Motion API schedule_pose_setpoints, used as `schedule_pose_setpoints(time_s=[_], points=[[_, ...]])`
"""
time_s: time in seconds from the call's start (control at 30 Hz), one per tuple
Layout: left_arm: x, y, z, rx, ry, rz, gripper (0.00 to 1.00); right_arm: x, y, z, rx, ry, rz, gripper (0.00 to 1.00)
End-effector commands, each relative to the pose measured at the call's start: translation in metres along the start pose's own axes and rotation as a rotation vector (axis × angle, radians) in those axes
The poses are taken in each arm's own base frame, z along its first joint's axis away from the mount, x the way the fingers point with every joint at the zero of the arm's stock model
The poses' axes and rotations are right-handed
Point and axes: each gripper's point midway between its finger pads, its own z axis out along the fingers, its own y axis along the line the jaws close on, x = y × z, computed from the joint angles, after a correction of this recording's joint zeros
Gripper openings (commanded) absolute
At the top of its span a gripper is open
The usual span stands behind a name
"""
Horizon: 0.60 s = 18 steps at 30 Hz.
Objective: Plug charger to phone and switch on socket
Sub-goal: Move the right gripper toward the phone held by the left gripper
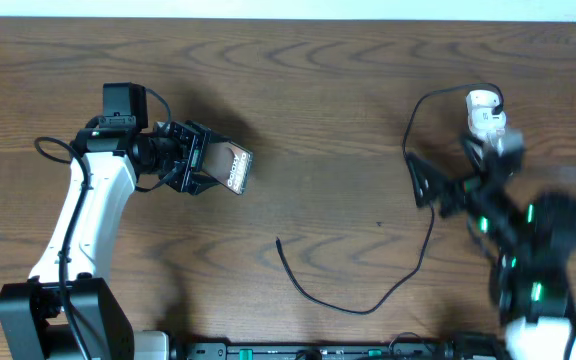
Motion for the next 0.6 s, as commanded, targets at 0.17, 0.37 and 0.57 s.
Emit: schedule_pose_setpoints(time_s=[0.17,0.37,0.57], points=[[-0.017,-0.006,-0.013,-0.010,-0.135,0.004,0.07,0.008,0.041,0.059,-0.674,0.243,0.238,0.77],[-0.029,-0.001,-0.015,-0.036,-0.205,-0.046,0.07,0.060,0.032,0.123,-0.606,0.408,0.587,0.99],[-0.041,0.005,-0.019,-0.058,-0.281,-0.112,0.07,0.127,0.051,0.169,-0.448,0.568,0.831,0.99]])
